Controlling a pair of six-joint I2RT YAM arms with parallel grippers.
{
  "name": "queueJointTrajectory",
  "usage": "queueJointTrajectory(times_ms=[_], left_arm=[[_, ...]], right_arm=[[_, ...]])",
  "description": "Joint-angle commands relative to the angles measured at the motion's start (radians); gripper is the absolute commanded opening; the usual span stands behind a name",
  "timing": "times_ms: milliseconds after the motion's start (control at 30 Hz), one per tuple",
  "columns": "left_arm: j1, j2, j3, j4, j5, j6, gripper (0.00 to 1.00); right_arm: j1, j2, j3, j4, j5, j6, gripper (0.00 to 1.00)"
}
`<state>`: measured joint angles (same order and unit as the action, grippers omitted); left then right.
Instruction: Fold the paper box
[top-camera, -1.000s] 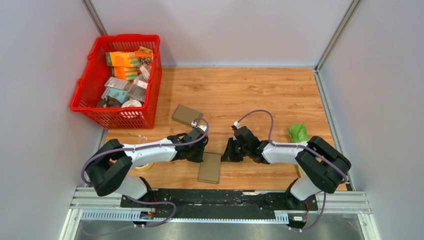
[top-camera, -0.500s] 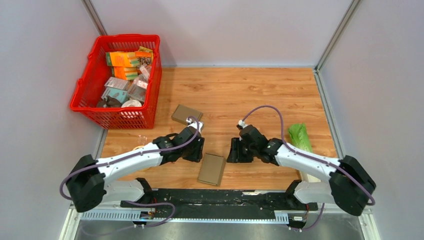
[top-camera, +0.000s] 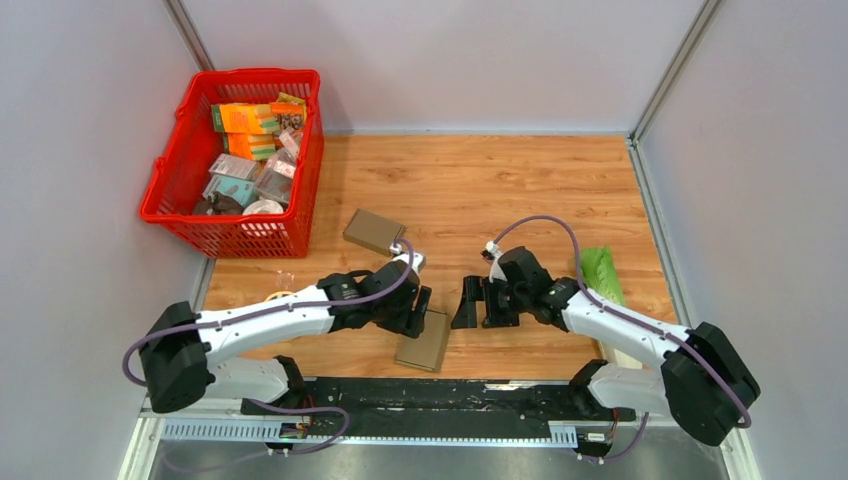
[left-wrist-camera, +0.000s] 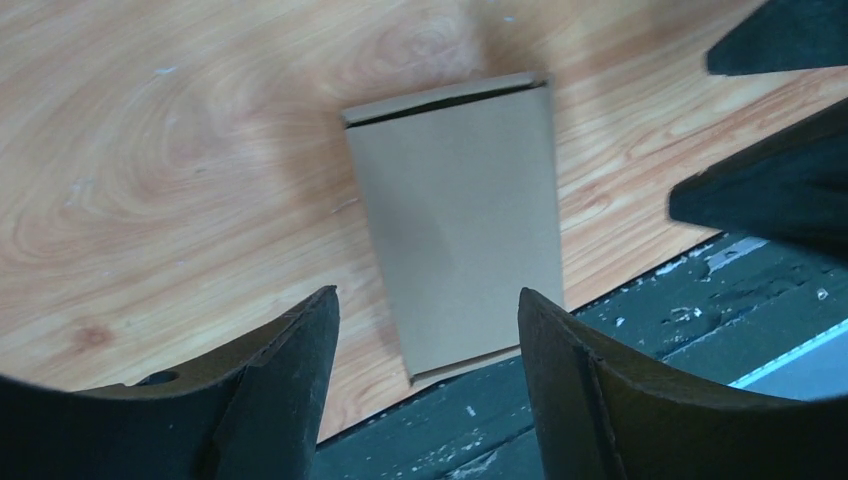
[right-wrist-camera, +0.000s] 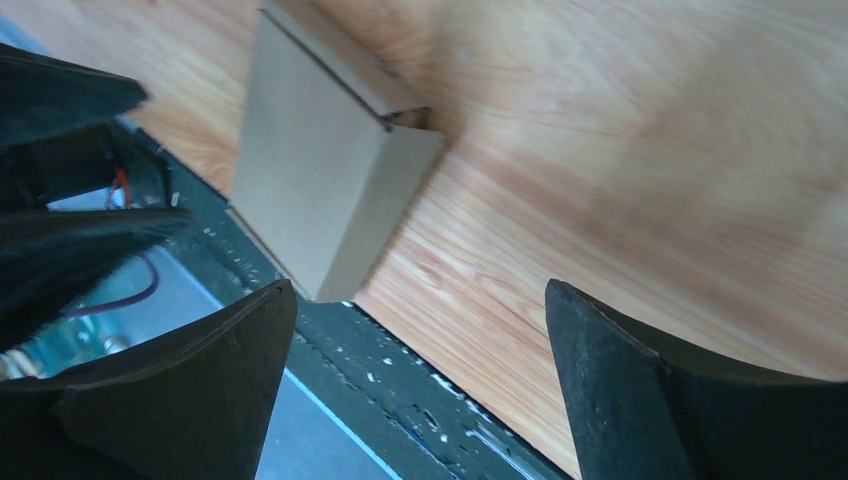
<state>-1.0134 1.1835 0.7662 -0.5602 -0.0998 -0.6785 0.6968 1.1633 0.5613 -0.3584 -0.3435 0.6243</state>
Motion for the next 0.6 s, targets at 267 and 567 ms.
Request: queueJointTrajectory(times_ms=[267,567], left_arm=[[-0.070,0.025,0.004,0.122,-0.071,-0.026,0.75],[-0.079,-0.106,-0.195,0.186,-0.110,-0.141,0.54]], right_arm=[[-0.005,0.174,-0.040,0.435,-0.236,0.077,0.91],[-0.033,0.335,0.184,0.193,-0.139,-0.196,0.71]])
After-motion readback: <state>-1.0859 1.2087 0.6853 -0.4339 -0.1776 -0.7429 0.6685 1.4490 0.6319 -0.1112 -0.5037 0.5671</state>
